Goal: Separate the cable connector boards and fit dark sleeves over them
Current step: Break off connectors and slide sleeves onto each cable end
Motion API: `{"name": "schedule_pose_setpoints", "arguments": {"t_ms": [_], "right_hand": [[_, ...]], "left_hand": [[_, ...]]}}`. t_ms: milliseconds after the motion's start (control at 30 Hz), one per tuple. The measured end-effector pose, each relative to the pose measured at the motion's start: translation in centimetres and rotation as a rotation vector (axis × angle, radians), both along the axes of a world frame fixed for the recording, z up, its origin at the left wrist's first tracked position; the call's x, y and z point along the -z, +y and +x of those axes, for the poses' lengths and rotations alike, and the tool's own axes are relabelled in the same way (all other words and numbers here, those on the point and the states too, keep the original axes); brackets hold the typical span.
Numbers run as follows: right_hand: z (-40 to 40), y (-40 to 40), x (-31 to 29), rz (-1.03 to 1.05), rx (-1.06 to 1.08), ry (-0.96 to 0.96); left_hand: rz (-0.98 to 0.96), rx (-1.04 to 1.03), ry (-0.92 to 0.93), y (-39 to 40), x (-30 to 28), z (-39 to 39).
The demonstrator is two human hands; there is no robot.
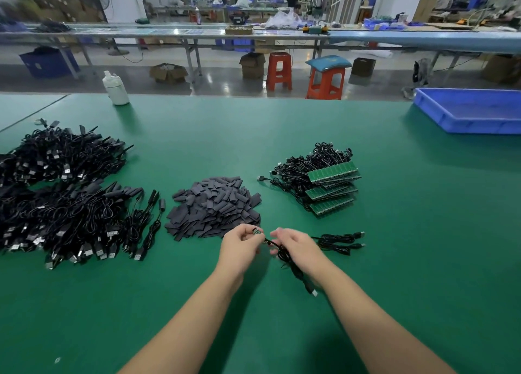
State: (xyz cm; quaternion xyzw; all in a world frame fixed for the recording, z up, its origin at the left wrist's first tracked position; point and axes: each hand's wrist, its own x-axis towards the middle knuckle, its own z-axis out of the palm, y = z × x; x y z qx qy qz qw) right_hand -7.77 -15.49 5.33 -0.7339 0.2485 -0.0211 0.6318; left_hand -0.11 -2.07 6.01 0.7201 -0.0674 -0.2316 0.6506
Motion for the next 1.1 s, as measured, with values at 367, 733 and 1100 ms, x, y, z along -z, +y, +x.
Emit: {"name": "schedule_pose_setpoints", "arguments": {"t_ms": [367, 733, 1100], "right_hand": [[-0.8, 1.0, 2.0, 0.076, 0.016, 0.078], [-0.8, 0.9, 3.1, 0.252, 0.119, 0.057], [-1.1, 0.9, 3.1, 0.218, 0.087, 0.068]], "left_hand": [[0.352, 0.274, -0.086, 1.5, 2.1, 1.6], [0.608, 0.045, -0.650, 2.1, 3.3, 4.0], [0.788, 0.196, -0.839, 2.0, 4.1, 8.1]]}}
